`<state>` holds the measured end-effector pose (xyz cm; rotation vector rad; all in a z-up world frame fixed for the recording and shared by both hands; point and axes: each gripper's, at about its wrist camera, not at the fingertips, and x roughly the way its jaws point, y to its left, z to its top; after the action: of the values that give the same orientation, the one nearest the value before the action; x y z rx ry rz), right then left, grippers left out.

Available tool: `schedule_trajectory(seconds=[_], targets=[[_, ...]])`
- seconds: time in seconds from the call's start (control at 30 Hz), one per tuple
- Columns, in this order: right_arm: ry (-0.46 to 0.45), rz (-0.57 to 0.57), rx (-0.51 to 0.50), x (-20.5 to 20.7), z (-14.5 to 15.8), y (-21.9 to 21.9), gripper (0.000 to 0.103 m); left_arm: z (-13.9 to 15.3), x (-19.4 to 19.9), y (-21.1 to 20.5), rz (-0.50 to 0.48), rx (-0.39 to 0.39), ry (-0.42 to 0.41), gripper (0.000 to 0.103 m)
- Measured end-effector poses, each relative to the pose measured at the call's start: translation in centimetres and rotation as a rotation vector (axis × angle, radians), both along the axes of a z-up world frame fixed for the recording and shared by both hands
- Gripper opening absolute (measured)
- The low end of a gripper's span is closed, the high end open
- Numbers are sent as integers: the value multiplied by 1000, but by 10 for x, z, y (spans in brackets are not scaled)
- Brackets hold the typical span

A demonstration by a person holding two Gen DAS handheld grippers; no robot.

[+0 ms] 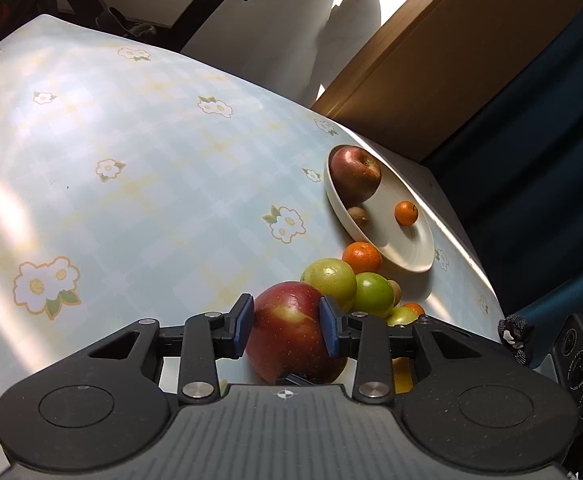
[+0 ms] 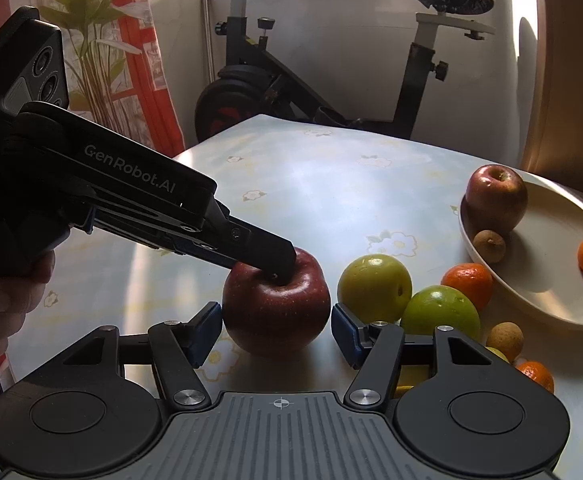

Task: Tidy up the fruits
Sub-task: 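Close the left gripper on the second red apple and lift it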

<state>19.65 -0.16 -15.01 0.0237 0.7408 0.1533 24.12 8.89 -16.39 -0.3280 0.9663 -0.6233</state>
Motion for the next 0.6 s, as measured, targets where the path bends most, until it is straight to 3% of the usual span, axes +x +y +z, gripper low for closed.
schedule_trajectory(seconds=[0.33, 0.6], targets=[[-7, 15, 22, -2, -1, -1, 54, 0, 2, 3, 7, -4, 20, 38], [-91, 12, 18, -8, 19, -13, 54, 22, 1, -4, 4, -1, -22, 38]])
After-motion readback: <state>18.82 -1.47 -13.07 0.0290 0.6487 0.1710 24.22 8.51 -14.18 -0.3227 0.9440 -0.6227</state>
